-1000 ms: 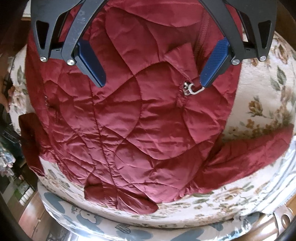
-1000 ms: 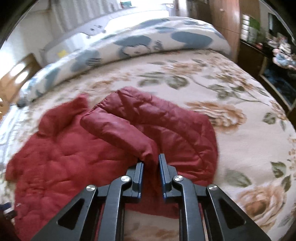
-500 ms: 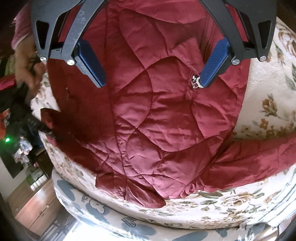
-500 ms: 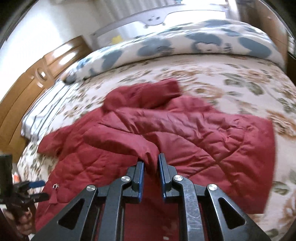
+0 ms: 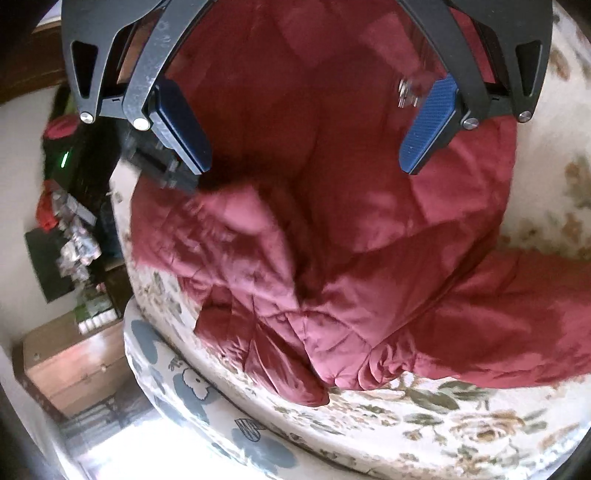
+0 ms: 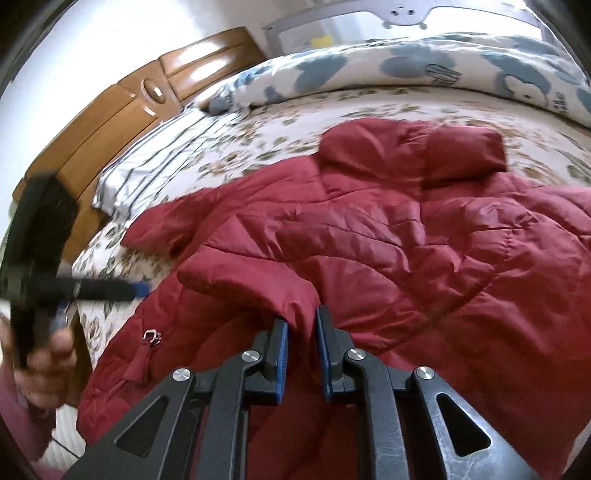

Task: Fold large clothes
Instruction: 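Carry the sleeve across the jacket body with the right gripper while the left gripper grasps the other sleeve, then lay the sleeve on the jacket and open the right gripper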

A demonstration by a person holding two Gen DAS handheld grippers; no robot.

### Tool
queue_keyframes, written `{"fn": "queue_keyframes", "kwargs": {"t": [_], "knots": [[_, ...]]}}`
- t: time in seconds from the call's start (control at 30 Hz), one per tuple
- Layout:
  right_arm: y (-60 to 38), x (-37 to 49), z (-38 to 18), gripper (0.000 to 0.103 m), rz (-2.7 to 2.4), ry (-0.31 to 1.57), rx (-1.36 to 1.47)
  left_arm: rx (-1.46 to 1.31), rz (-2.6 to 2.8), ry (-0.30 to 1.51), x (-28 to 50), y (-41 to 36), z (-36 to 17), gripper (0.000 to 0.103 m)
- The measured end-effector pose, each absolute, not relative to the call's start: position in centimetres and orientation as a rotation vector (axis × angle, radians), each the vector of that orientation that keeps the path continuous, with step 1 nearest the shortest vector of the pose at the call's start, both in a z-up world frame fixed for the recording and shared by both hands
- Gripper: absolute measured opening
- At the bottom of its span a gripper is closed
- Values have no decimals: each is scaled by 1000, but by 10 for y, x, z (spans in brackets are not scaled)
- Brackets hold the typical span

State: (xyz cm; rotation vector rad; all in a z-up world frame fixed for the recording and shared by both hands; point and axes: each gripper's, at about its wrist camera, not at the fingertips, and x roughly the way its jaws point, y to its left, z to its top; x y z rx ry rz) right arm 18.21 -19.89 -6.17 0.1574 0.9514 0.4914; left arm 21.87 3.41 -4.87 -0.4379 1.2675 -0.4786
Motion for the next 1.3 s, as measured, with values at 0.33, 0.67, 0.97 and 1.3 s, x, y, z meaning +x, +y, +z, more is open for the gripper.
{"fn": "queue_keyframes", "kwargs": {"t": [0.33,0.67,0.97,1.3], "knots": [[-191,179,-64,19,523,949,148,-463,-536,1336,270,9,-76,32],[-235,155,-60,33,433,953,194,-262,-471,1199,275,19,-52,13],[-332,164,-26,47,120,783,327,-100,-399,1143,274,27,-52,13],[-351,218,-97,46,18,1017,306,-92,-355,1094,256,38,-37,18]]}}
